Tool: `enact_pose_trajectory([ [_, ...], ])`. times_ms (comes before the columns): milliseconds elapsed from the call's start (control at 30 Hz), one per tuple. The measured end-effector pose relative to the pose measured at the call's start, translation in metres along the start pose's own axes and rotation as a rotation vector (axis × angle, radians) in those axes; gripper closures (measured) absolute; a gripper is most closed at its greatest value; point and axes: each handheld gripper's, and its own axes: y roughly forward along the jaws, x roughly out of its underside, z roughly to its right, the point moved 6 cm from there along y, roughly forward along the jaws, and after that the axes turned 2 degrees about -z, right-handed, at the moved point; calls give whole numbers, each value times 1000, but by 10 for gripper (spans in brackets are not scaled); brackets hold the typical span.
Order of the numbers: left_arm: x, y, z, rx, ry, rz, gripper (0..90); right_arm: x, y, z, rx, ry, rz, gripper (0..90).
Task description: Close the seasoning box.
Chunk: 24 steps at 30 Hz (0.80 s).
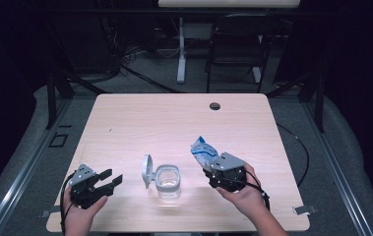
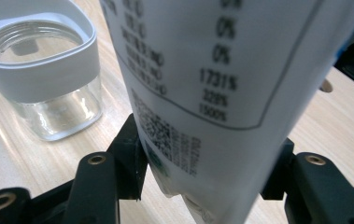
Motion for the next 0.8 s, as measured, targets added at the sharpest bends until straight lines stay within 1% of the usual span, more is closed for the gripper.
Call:
enact_pose_trajectory([
  [67,0,0,0,0,-2,4,488,1,2,-1,-2,-9,-9,465],
  [133,0,0,-1,-3,-3,8,488,1,3,-2,-2,-5,-9,465],
  [200,0,-1,-1,-2,-4,3,488,2,4,-3,1,-12,-19,465],
  [333,0,-2,-2,-4,-2,-2,488,3,8,-5,-1,-17,-23,465],
  [400,0,-2,-2,-4,-2,-2,488,4,9,-6,-14,-20,-26,465],
  [433,0,-2,-2,-4,-7,4,488,4,9,-7,-7,-23,-28,465],
  [733,0,-1,-2,-1,-5,2,488,5,12,-8,-6,-50,-42,465],
  [800,0,-2,-2,-3,-6,4,488,6,12,-8,4,-61,-54,465],
])
